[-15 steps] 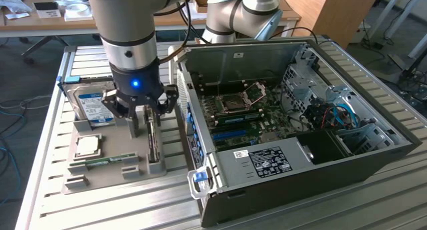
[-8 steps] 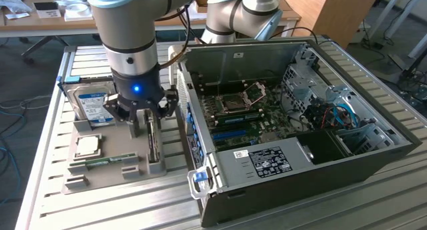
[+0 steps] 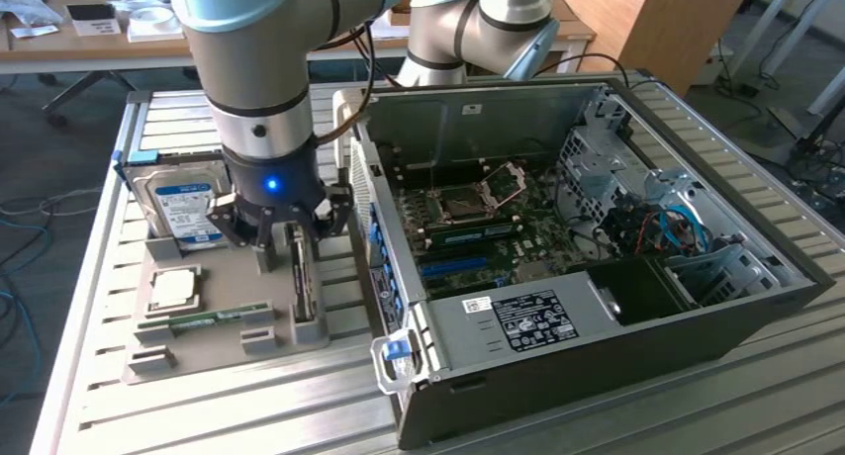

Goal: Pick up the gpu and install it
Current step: 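Pick up the gpu and move the gpu toward the slot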

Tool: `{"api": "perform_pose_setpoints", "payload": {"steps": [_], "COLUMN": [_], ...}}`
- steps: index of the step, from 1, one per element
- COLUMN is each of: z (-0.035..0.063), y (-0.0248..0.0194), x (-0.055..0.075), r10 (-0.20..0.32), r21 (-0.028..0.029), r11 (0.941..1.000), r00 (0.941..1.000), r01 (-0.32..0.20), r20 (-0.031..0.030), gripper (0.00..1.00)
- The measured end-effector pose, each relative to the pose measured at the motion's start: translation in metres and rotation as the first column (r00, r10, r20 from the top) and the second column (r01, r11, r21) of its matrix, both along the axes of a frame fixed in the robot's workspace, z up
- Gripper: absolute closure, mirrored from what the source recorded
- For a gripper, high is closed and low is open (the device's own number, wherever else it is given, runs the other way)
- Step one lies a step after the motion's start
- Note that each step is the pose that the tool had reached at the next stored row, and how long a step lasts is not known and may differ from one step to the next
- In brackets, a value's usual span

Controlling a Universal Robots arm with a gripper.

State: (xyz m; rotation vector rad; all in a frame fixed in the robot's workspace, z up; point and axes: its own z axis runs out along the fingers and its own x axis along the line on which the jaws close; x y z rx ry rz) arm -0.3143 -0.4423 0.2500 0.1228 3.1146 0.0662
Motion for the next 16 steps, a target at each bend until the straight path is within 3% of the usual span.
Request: {"api": "perform_pose_setpoints", "payload": {"steps": [8, 16], "z": [-0.0109, -0.0155], "y": [0.0, 0.0], "x": [0.0, 0.004], "r10": [0.0, 0.0], "r21": [0.0, 0.0], "r11": [1.0, 1.0], "r00": [1.0, 1.0], "r01": [0.0, 0.0], "r20": [-0.0001, -0.0009], "gripper": [0.47, 0.47]}}
